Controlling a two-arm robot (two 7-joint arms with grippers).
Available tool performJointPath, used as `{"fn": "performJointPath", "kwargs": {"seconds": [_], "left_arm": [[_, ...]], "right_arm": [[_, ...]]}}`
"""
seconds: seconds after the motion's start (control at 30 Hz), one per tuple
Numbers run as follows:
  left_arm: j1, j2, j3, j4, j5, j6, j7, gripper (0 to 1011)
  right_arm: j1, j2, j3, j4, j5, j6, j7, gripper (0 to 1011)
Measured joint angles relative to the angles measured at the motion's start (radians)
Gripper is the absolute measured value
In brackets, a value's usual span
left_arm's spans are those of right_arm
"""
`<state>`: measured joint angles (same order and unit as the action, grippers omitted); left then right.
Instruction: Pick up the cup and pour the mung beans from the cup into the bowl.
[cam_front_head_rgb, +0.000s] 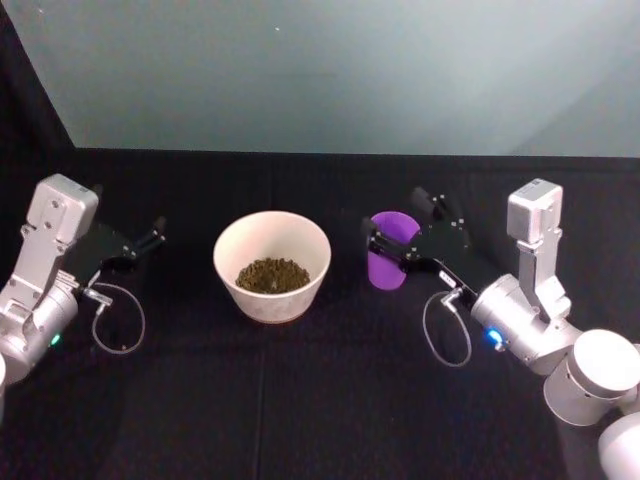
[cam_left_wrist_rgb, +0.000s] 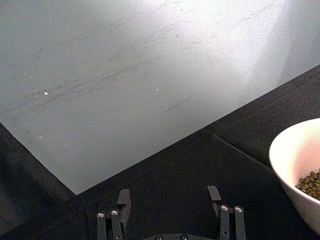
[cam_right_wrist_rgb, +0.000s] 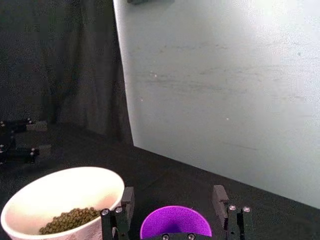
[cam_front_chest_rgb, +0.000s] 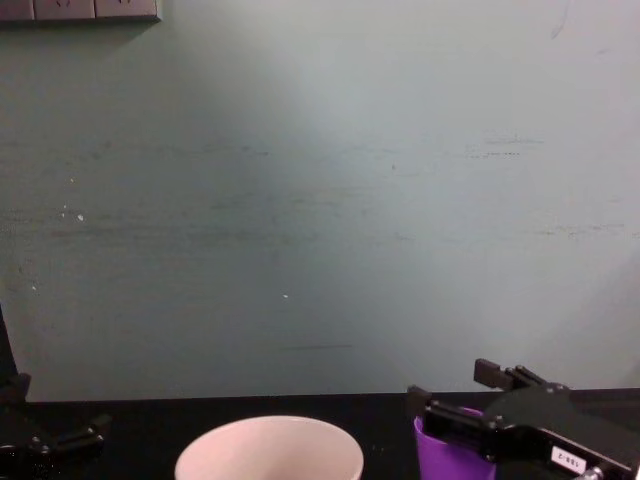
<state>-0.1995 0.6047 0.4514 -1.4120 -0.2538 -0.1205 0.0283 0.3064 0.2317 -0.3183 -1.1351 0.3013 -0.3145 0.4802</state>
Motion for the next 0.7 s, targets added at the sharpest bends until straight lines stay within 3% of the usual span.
{"fn": "performJointPath", "kwargs": {"seconds": [0.17,0.43,0.53,0.7], "left_arm": [[0.000,0.000,0.000,0.000,0.000,0.000,0.000,1000],[0.000,0.000,0.000,0.000,0.000,0.000,0.000,1000],[0.000,0.000,0.000,0.000,0.000,0.000,0.000,1000],[0.000,0.000,0.000,0.000,0.000,0.000,0.000,1000]], "right_arm": [[-0.012,0.005,0.024,-0.020,0.005,-0.009,-0.021,1003],[-0.036,0.012,0.107,-0.035,0.017,-0.025,-0.101,1003],[-0.041,0.011,0.135,-0.032,0.001,-0.013,-0.151,1003],[-0.040,0.008,0.148,-0.015,-0.045,0.025,-0.210,1003]]}}
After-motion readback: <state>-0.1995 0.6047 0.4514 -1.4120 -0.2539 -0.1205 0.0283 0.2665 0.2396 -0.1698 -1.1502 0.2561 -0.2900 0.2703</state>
